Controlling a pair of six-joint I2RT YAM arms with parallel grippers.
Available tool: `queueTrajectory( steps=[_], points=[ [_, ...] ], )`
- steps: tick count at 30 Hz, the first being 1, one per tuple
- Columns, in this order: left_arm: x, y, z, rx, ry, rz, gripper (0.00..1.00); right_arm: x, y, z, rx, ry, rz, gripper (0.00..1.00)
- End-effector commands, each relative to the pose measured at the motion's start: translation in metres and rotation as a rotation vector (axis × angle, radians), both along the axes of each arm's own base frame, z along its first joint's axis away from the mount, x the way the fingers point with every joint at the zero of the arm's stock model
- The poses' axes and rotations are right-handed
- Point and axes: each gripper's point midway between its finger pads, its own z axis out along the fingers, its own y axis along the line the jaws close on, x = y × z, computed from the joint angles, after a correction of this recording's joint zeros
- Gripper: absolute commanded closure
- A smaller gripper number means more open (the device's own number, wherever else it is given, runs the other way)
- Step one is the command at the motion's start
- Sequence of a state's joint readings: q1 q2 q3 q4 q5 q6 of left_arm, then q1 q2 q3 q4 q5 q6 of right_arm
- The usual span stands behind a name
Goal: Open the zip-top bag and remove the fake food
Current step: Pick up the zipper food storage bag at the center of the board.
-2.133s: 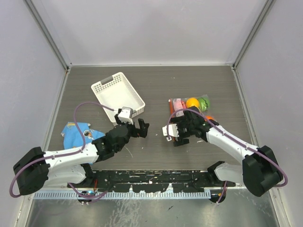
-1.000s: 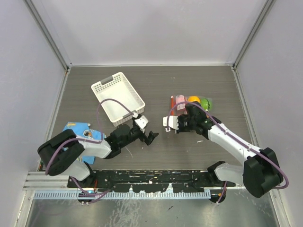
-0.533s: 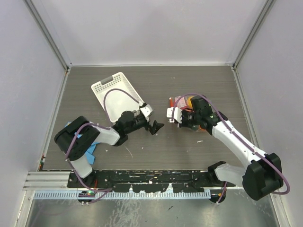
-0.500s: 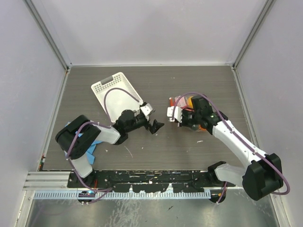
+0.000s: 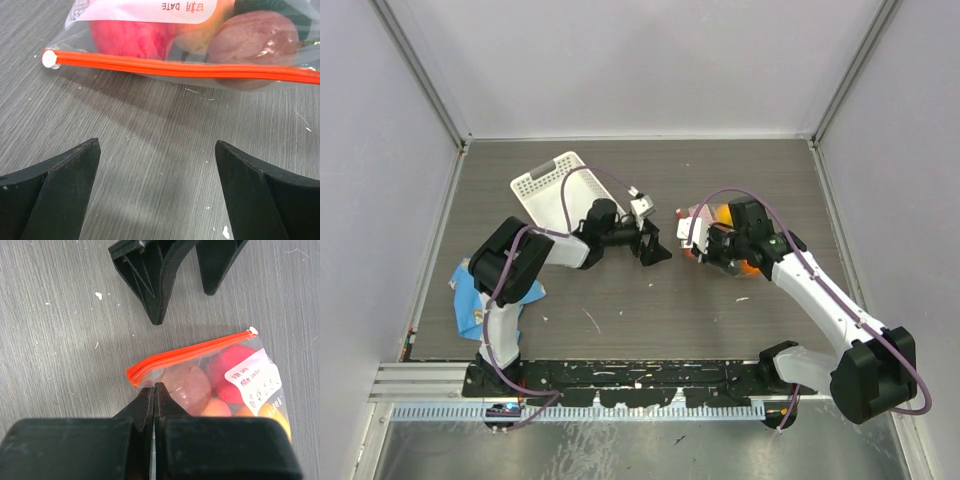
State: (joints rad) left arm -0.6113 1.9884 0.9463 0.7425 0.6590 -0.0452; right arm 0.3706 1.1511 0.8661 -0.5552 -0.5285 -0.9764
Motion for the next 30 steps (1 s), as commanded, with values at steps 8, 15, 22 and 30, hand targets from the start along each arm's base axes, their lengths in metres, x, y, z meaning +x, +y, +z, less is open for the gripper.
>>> queueTrajectory(
  steps=[8,15,22,30],
  points=[
    [-0.003,-0.016,-0.014,0.031,0.119,-0.099,0.02,0.007,0.007,0.03,0.053,-0.058,0.007,0.99],
    [-0.001,-0.016,-0.029,0.064,0.157,-0.098,0.02,0.007,0.007,0.029,0.054,-0.054,0.005,0.99],
    [-0.001,-0.015,-0.001,0.009,0.111,-0.079,0.02,0.007,0.006,0.031,0.063,-0.052,0.003,0.99],
    [-0.001,-0.016,-0.006,0.022,0.13,-0.084,0.02,0.007,0.006,0.034,0.073,-0.054,-0.003,0.99]
  ],
)
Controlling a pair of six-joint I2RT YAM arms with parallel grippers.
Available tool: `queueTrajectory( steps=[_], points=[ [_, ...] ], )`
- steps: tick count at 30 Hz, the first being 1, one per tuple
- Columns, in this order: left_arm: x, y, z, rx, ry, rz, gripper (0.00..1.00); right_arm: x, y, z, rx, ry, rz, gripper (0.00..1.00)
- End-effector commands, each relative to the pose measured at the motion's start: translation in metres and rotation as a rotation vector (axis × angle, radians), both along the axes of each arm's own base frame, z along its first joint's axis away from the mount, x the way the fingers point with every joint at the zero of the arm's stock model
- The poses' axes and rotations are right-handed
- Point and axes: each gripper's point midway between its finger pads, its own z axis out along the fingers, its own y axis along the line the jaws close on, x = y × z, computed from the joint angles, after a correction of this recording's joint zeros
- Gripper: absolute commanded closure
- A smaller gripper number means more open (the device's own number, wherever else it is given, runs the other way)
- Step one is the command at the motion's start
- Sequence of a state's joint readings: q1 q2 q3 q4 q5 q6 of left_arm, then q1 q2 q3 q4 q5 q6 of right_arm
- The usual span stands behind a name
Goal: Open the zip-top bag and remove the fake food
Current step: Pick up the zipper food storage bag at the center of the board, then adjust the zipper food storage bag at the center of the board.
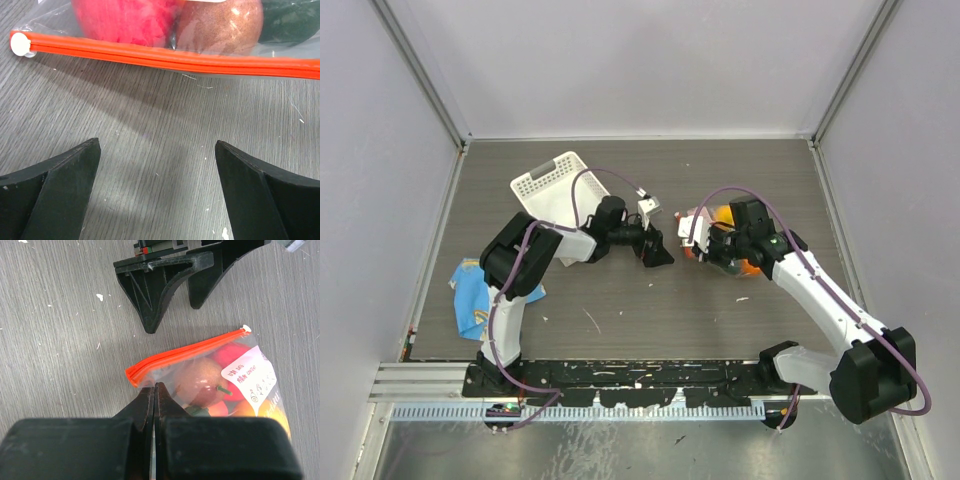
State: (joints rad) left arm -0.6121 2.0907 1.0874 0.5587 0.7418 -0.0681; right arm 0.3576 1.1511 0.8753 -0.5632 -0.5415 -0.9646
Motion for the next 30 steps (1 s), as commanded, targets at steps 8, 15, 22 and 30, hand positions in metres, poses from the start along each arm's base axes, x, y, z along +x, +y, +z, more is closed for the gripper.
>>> queueTrajectory(
  steps=[8,15,22,30],
  points=[
    [0.007,-0.006,0.001,0.018,0.034,-0.011,0.02,0.007,0.007,0.031,0.058,-0.065,0.007,0.99],
    [0.006,-0.005,0.011,0.005,0.016,-0.009,0.02,0.006,0.007,0.032,0.059,-0.066,0.007,0.99],
    [0.005,-0.01,0.008,0.012,0.032,-0.034,0.02,0.006,0.007,0.032,0.06,-0.065,0.009,0.99],
    [0.006,-0.019,-0.004,0.044,0.067,-0.044,0.02,0.006,0.007,0.03,0.057,-0.062,0.008,0.99]
  ],
)
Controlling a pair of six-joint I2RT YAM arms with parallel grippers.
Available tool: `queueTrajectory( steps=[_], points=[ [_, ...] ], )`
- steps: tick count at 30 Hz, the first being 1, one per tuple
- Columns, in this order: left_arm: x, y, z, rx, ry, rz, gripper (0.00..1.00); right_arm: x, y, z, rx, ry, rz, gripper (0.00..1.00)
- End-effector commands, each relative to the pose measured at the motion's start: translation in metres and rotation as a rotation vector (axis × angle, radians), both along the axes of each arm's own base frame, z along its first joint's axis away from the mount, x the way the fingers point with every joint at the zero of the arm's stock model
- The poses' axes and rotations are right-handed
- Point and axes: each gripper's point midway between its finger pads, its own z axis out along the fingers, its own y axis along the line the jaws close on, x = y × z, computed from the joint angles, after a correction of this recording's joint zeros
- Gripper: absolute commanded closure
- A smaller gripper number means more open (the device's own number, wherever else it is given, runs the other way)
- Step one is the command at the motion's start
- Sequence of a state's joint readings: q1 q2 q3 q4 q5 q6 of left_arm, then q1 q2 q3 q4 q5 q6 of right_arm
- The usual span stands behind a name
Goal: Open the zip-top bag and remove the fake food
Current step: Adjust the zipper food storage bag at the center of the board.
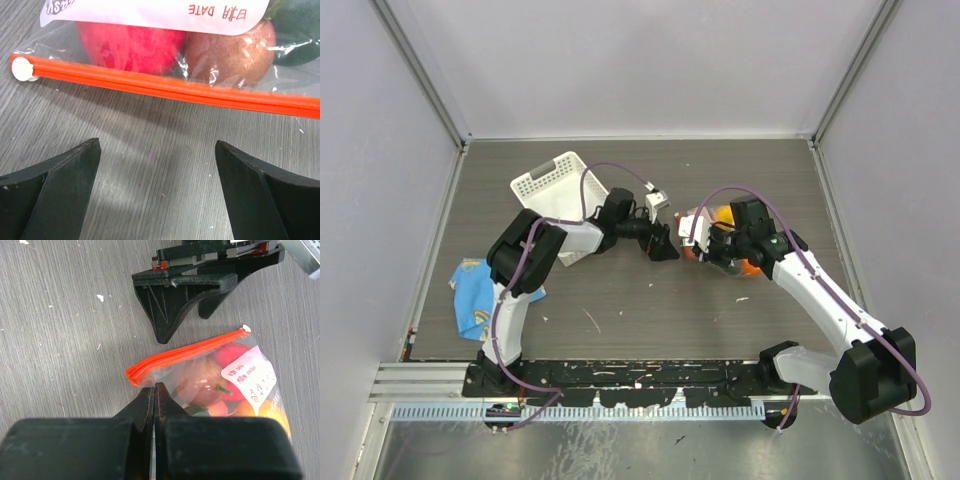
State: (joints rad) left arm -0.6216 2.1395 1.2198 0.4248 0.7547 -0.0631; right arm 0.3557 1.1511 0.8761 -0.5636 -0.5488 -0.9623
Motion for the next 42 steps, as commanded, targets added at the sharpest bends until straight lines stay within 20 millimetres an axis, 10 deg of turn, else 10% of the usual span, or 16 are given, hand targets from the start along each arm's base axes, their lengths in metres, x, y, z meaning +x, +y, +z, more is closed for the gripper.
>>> queueTrajectory(
  steps=[1,42],
  points=[
    [-0.004,-0.004,-0.004,0.014,0.02,-0.022,0.02,0.007,0.006,0.03,0.051,-0.065,0.005,0.99],
    [-0.011,0.003,0.001,0.037,0.044,-0.037,0.02,0.005,0.007,0.033,0.061,-0.061,0.011,0.99]
  ],
)
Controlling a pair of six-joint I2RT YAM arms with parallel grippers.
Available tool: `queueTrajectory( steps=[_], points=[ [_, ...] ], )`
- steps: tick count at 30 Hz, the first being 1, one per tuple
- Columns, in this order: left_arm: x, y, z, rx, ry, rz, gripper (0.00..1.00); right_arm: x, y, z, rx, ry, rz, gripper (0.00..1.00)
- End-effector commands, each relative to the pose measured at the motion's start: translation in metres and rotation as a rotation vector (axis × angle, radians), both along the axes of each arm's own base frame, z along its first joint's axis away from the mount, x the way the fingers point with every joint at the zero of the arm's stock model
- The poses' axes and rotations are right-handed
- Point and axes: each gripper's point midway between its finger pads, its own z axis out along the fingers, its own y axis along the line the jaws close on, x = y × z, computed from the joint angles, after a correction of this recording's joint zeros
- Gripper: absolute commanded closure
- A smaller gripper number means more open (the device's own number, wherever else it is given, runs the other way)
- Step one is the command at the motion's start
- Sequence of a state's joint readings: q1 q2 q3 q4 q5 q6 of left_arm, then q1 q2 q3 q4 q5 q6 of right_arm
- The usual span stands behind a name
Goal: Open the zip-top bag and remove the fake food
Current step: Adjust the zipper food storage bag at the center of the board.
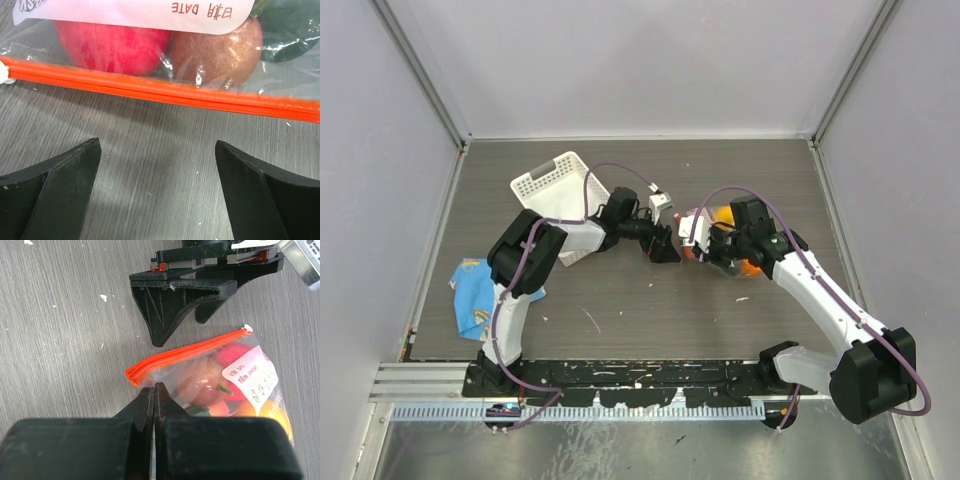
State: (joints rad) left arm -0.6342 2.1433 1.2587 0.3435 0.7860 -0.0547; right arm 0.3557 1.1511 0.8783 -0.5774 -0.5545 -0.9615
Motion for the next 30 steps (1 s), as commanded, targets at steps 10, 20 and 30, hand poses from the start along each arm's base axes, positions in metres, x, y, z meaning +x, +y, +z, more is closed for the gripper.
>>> queueTrajectory(
  steps=[10,20,30],
  points=[
    [0.006,0.0,0.007,-0.028,0.01,-0.016,0.02,0.007,0.007,0.034,0.062,-0.072,0.008,0.99],
    [-0.005,0.008,0.003,0.023,0.048,-0.042,0.02,0.006,0.008,0.034,0.063,-0.073,0.014,0.99],
    [-0.01,0.002,-0.016,0.088,0.127,-0.068,0.02,0.006,0.007,0.031,0.058,-0.064,0.011,0.99]
  ],
)
